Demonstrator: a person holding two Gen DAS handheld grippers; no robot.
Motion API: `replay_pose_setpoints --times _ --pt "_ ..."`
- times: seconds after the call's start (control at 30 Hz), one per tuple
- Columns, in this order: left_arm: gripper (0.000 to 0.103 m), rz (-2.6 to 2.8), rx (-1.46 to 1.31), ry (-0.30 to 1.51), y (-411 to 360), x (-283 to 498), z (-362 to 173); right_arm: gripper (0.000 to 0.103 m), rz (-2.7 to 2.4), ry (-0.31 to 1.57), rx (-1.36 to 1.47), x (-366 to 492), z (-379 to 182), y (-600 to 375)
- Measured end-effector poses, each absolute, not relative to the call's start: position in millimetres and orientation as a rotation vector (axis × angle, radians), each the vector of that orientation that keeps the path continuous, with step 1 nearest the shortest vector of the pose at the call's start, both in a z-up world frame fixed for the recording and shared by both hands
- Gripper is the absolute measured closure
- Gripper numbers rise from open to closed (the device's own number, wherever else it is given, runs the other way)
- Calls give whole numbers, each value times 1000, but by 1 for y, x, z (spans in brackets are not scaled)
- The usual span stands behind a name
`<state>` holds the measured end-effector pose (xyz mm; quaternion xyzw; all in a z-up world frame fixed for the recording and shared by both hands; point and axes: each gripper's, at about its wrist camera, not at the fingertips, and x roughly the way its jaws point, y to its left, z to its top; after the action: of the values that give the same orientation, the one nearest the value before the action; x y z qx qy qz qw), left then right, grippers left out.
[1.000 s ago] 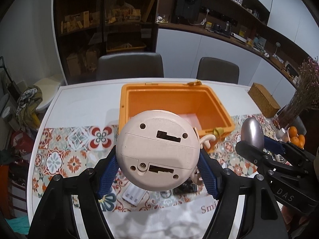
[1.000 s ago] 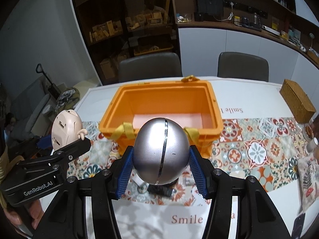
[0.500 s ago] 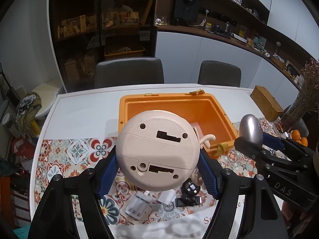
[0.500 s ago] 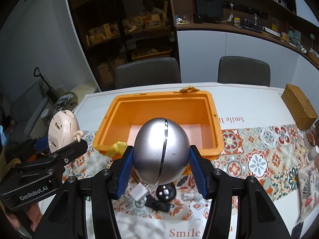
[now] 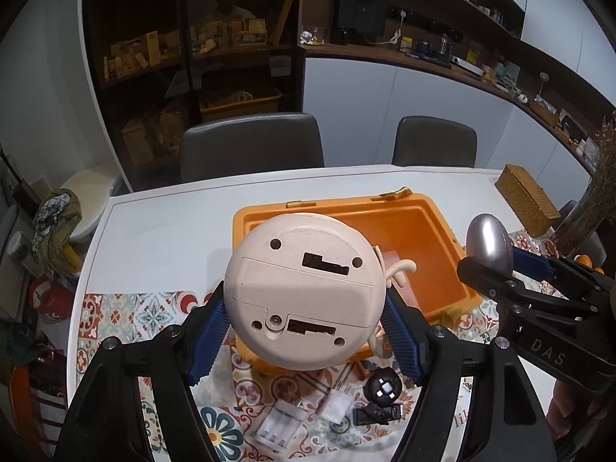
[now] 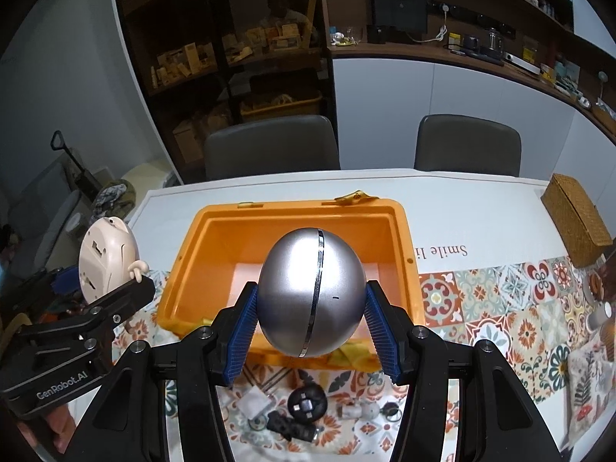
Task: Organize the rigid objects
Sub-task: 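Lift the beige doll head and silver egg and carry both toward the orange crate, then lower both held objects into the crate and open both tools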
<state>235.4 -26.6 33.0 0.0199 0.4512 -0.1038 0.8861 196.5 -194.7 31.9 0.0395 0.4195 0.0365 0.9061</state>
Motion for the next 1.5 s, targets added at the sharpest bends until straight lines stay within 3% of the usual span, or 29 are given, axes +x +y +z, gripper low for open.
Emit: replay_pose_setpoints --times 0.67,1.5 --pt "29 -211 65 1081 -35 290 -18 48 39 1007 28 260 -5 -193" --pt "29 -210 75 1238 -45 310 -73 48 35 1140 26 277 -55 -198"
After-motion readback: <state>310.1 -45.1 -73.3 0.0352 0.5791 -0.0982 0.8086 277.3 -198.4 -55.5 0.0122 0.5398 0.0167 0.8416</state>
